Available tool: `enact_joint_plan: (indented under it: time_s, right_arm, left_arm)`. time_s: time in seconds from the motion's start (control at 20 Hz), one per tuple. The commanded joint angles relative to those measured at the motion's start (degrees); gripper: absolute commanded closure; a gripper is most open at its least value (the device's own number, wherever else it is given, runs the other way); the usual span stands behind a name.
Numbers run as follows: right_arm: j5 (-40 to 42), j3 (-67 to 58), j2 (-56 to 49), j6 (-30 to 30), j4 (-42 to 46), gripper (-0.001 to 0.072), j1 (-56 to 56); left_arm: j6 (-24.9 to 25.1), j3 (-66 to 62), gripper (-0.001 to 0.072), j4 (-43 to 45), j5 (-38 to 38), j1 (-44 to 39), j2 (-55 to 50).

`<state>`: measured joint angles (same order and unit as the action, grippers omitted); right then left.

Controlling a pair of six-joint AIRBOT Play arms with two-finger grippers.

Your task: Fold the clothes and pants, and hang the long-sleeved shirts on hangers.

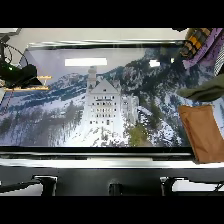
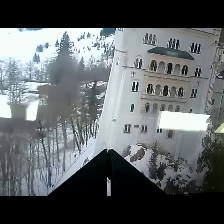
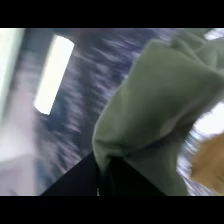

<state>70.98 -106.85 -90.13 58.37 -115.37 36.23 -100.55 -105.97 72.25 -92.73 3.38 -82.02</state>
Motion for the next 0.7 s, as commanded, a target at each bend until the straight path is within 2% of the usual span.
enact_joint_plan:
  time_s: [0.0,0.15,0.45,0.65]
  right_arm:
    - [11.5,-0.1,0.3,-2.2,6.6,0.0687,0.1]
    - [17.1,0.0,1.3,-1.6,9.2,0.0686,0.1]
    - [27.8,0.0,5.0,4.9,21.8,0.0686,0.1]
    - [33.0,0.4,5.5,7.7,25.2,0.0686,0.1]
  left_arm:
    - [0.0,0.0,0.0693,0.0,-0.5,0.0,0.0]
    - [0.0,0.0,0.0693,0.0,-0.5,0.0,0.0]
    - [0.2,0.0,0.0693,0.0,-0.5,0.0,0.0]
    - [0.2,0.0,0.0693,0.0,-0.5,0.0,0.0]
